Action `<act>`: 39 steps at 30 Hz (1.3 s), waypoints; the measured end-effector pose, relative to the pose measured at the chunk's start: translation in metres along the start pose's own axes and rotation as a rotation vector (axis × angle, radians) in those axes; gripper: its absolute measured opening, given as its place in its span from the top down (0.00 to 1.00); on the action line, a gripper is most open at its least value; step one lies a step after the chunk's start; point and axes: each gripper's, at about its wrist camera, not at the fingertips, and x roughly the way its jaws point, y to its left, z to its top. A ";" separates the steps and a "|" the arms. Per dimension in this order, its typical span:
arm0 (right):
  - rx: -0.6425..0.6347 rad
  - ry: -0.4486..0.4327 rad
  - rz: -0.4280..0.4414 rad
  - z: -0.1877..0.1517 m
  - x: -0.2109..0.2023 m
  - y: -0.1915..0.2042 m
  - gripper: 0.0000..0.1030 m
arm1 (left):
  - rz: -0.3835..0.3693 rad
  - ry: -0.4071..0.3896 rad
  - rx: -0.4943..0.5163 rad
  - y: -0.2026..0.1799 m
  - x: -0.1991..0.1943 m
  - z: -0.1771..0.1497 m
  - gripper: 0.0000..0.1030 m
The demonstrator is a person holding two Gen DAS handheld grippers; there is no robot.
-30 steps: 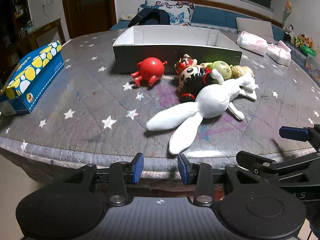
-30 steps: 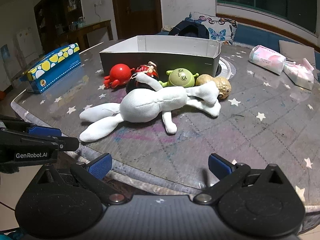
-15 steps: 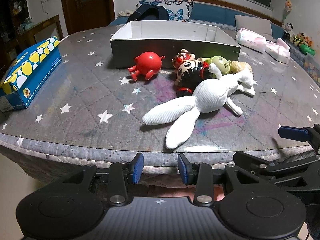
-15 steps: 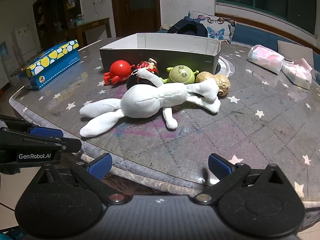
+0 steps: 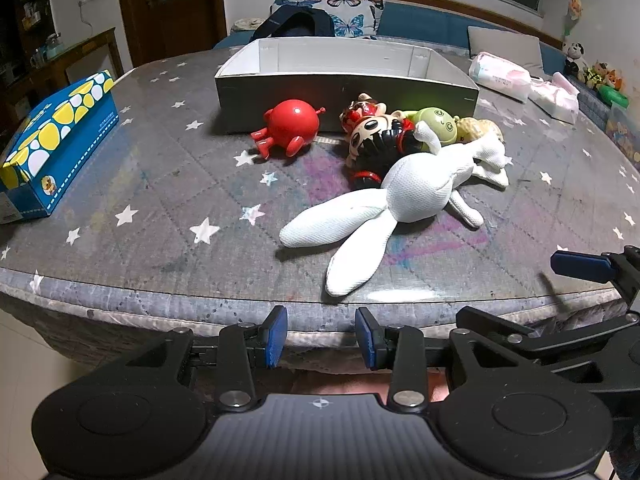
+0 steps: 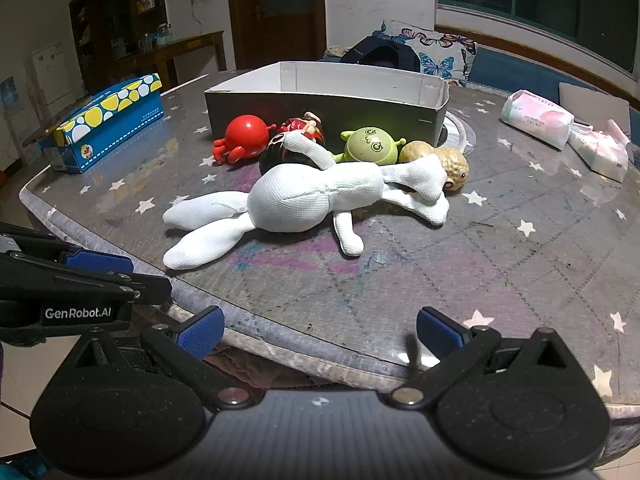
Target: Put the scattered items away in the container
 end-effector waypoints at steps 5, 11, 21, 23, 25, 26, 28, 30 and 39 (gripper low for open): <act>0.001 0.000 0.001 0.001 0.002 -0.001 0.00 | -0.001 0.002 0.000 -0.001 0.000 0.000 0.62; 0.006 0.005 0.006 0.002 0.005 0.000 0.00 | -0.001 0.010 0.000 0.000 0.002 0.002 0.62; 0.011 0.009 0.010 0.003 0.006 0.004 0.00 | 0.004 0.015 0.003 -0.001 0.004 0.003 0.62; 0.012 0.009 0.011 0.003 0.007 0.004 0.00 | 0.004 0.018 0.002 -0.001 0.005 0.004 0.62; 0.010 0.009 0.011 0.003 0.006 0.005 0.00 | 0.005 0.020 0.002 -0.001 0.005 0.004 0.62; 0.011 0.008 0.011 0.003 0.006 0.006 0.00 | 0.005 0.019 0.002 -0.002 0.005 0.004 0.62; 0.011 0.008 0.012 0.003 0.005 0.007 0.00 | 0.005 0.018 0.002 -0.001 0.006 0.005 0.62; 0.013 0.008 0.014 0.003 0.006 0.008 0.00 | 0.005 0.018 0.002 -0.001 0.006 0.005 0.62; 0.012 0.006 0.013 0.007 0.006 0.011 0.00 | 0.013 0.014 0.008 -0.001 0.004 0.007 0.63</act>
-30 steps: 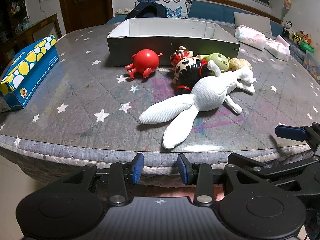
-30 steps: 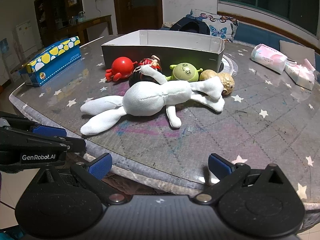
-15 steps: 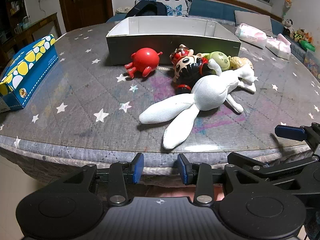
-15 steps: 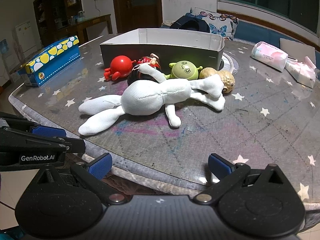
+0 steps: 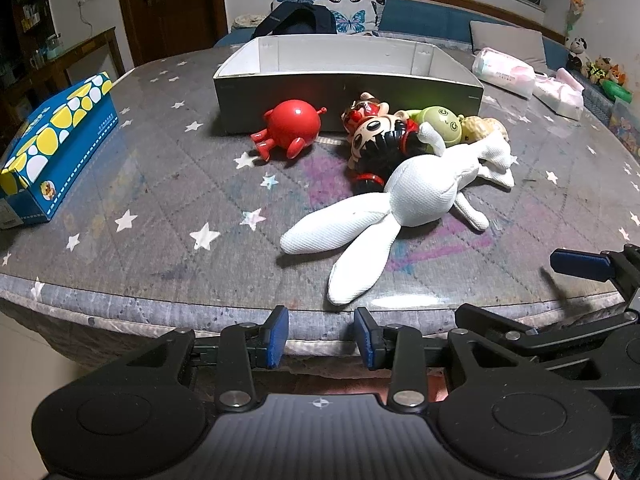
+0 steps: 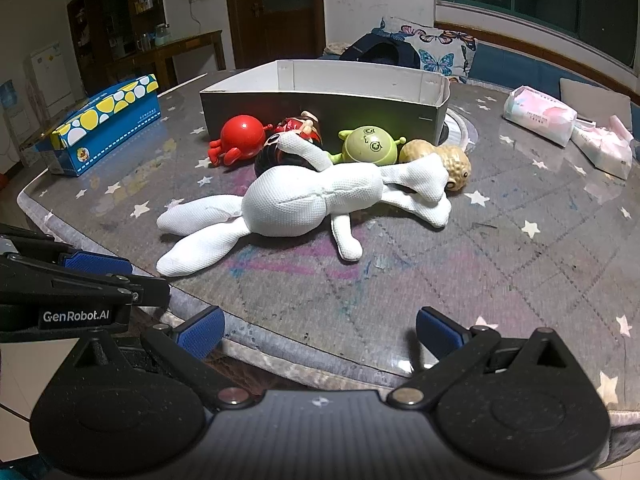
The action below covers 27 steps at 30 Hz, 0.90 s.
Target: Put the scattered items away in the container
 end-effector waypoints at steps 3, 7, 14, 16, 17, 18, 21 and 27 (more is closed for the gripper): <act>-0.001 -0.005 0.000 0.001 0.000 0.000 0.00 | 0.005 -0.006 0.007 -0.001 -0.001 0.001 0.64; -0.003 -0.012 -0.002 0.001 0.000 0.001 0.00 | 0.012 -0.012 0.017 -0.003 -0.002 0.003 0.65; -0.002 -0.017 -0.001 0.003 0.000 0.002 0.00 | 0.020 -0.016 0.022 -0.004 -0.002 0.006 0.65; 0.000 -0.018 0.001 0.003 0.001 0.001 0.00 | 0.020 -0.018 0.023 -0.004 -0.002 0.007 0.65; 0.000 -0.020 0.002 0.004 0.001 0.001 0.00 | 0.019 -0.019 0.023 -0.003 -0.001 0.008 0.65; 0.001 -0.021 0.002 0.004 0.001 0.001 0.00 | 0.018 -0.020 0.022 -0.003 -0.001 0.009 0.65; 0.003 -0.025 0.005 0.006 0.003 0.000 0.00 | 0.011 -0.027 0.016 -0.002 -0.001 0.011 0.65; 0.003 -0.030 0.010 0.007 0.005 0.000 0.00 | 0.023 -0.042 0.020 -0.003 0.000 0.014 0.65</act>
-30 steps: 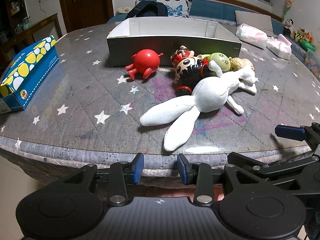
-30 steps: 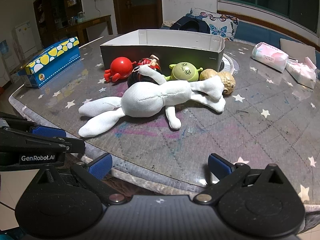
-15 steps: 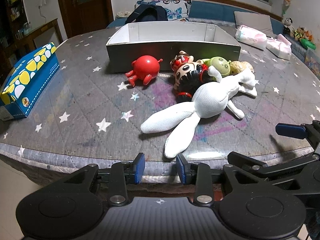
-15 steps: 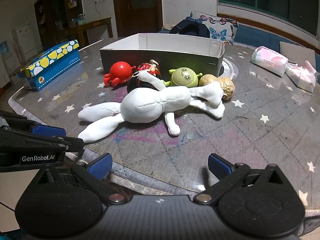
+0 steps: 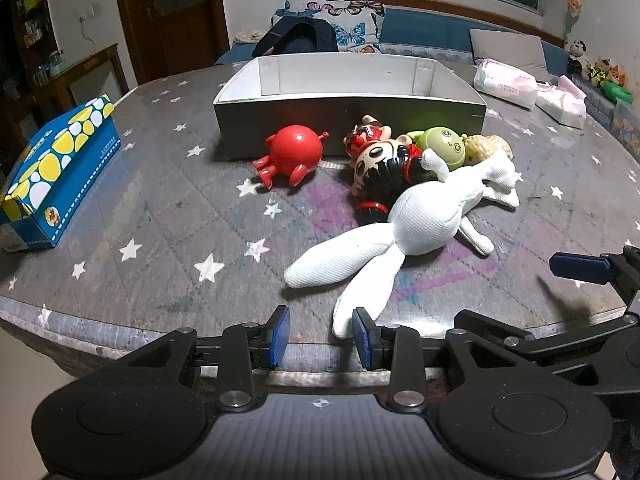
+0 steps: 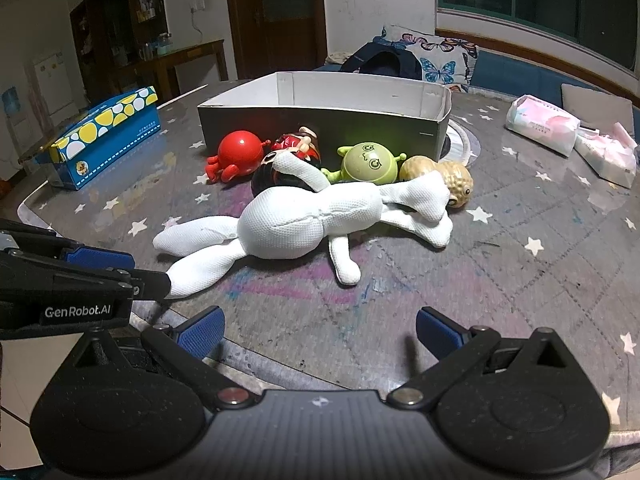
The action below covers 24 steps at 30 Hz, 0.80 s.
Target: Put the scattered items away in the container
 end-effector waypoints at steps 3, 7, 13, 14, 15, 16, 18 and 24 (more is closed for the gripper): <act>-0.002 -0.005 0.003 0.001 0.001 0.000 0.00 | -0.003 -0.004 -0.005 0.001 0.001 0.001 0.65; -0.013 -0.010 0.013 0.003 0.002 0.002 0.00 | -0.020 -0.016 -0.006 0.001 0.000 0.004 0.63; -0.017 -0.016 0.012 0.006 0.004 0.004 0.00 | -0.027 -0.020 -0.002 0.001 0.002 0.008 0.63; -0.015 -0.016 0.014 0.006 0.004 0.003 0.00 | -0.026 -0.017 -0.004 0.002 0.002 0.009 0.63; -0.014 -0.017 0.013 0.007 0.004 0.002 0.00 | -0.024 -0.016 -0.003 0.002 0.003 0.009 0.63; -0.014 -0.018 0.012 0.007 0.004 0.002 0.00 | -0.020 -0.015 -0.002 0.002 0.004 0.010 0.63; -0.016 -0.018 0.013 0.009 0.005 0.001 0.00 | -0.019 -0.014 -0.003 0.003 0.005 0.011 0.63; -0.020 -0.011 0.017 0.011 0.010 0.000 0.00 | -0.028 -0.002 -0.004 0.003 0.010 0.015 0.64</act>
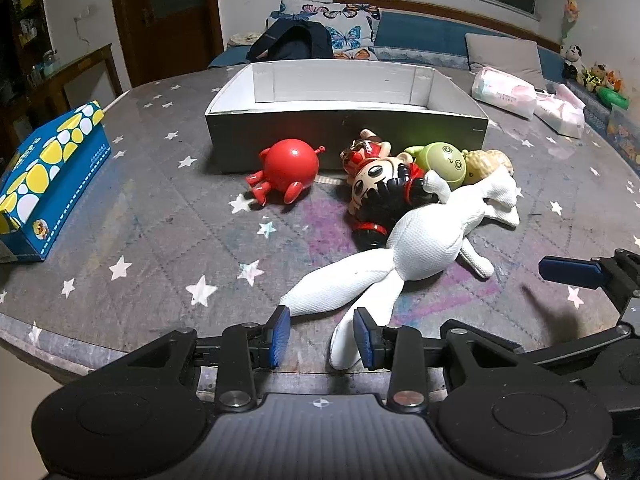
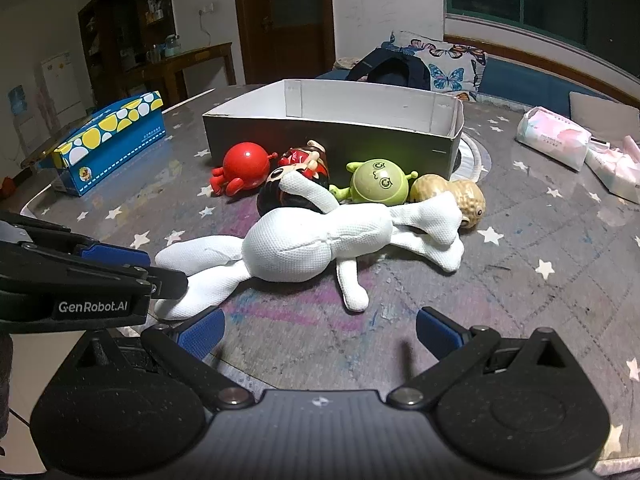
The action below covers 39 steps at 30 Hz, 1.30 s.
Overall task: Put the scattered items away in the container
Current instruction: 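Reach the left gripper to the white plush rabbit and grasp its body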
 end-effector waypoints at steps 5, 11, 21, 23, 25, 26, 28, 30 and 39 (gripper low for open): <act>0.005 0.006 0.000 0.002 0.004 -0.003 0.01 | -0.012 -0.001 0.003 0.000 0.002 0.003 0.64; 0.017 0.009 -0.013 0.005 0.006 -0.013 0.03 | -0.026 -0.007 0.012 0.000 0.003 0.009 0.64; 0.049 0.004 -0.031 0.016 0.008 -0.034 0.09 | -0.059 -0.004 0.044 -0.002 0.011 0.020 0.64; 0.063 0.004 -0.039 0.019 0.010 -0.041 0.09 | -0.067 -0.002 0.055 -0.003 0.013 0.022 0.64; 0.073 0.004 -0.047 0.023 0.012 -0.047 0.11 | -0.073 0.004 0.068 -0.005 0.016 0.024 0.64; 0.078 0.005 -0.047 0.024 0.013 -0.050 0.12 | -0.078 0.006 0.075 -0.006 0.018 0.024 0.64; 0.088 0.006 -0.049 0.028 0.016 -0.055 0.14 | -0.087 0.007 0.089 -0.007 0.020 0.026 0.64; 0.094 0.009 -0.040 0.032 0.019 -0.059 0.14 | -0.098 0.011 0.099 -0.009 0.023 0.028 0.64; 0.110 0.027 0.067 0.046 0.031 -0.065 0.21 | -0.140 0.012 0.174 -0.013 0.031 0.032 0.64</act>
